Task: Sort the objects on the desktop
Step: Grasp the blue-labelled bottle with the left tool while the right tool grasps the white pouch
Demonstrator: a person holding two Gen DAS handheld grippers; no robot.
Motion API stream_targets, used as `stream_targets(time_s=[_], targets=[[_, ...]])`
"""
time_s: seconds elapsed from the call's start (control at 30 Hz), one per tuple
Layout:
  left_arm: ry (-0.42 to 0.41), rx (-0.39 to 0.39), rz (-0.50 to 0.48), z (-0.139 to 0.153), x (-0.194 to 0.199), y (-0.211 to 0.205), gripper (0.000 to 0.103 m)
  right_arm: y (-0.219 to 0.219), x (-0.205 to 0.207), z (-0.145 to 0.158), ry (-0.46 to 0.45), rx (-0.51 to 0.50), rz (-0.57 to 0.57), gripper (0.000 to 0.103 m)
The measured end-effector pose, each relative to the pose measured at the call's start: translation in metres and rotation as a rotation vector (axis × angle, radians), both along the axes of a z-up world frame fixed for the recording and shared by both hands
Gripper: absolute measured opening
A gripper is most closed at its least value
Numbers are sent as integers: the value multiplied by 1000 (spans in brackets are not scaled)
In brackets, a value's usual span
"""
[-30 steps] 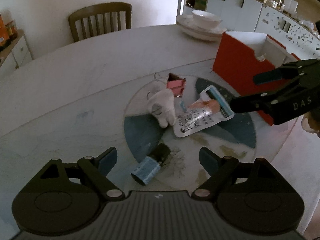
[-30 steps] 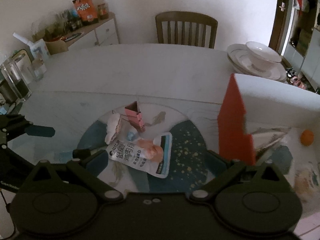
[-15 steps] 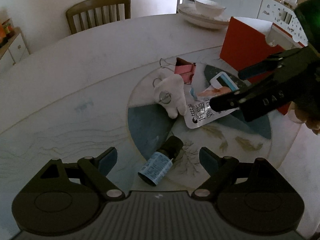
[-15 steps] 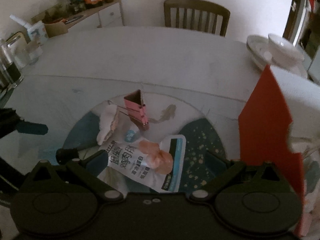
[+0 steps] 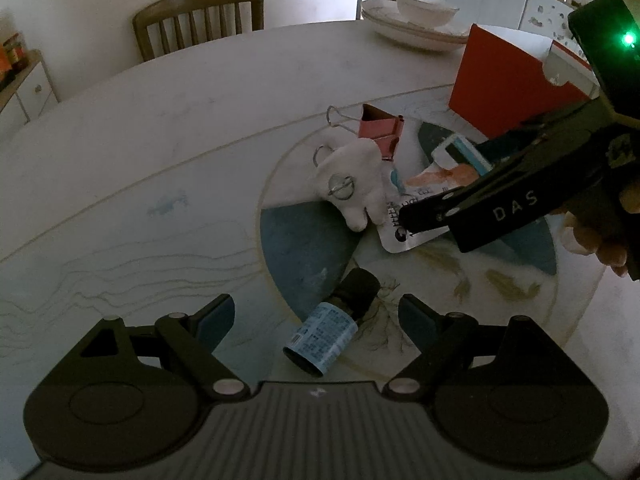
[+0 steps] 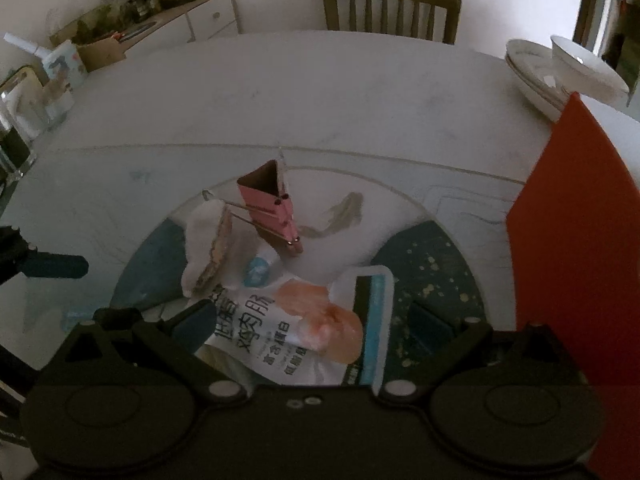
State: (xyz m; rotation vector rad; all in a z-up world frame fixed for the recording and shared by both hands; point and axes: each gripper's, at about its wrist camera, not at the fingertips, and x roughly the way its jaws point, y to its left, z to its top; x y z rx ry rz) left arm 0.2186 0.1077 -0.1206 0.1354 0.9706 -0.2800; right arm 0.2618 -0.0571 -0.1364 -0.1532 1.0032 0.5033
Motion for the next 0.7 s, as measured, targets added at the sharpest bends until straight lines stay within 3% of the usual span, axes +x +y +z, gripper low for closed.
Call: stream_targets(time_s=[0.17, 0.3, 0.7], targets=[[-1, 10, -8, -2, 0, -1, 89, 3, -4, -4, -23, -9, 5, 102], [-1, 17, -22, -4, -1, -3, 88, 5, -6, -2, -39, -1, 21, 93], [-12, 25, -37, -3, -7, -12, 54, 5, -8, 6, -35, 47, 14, 64]])
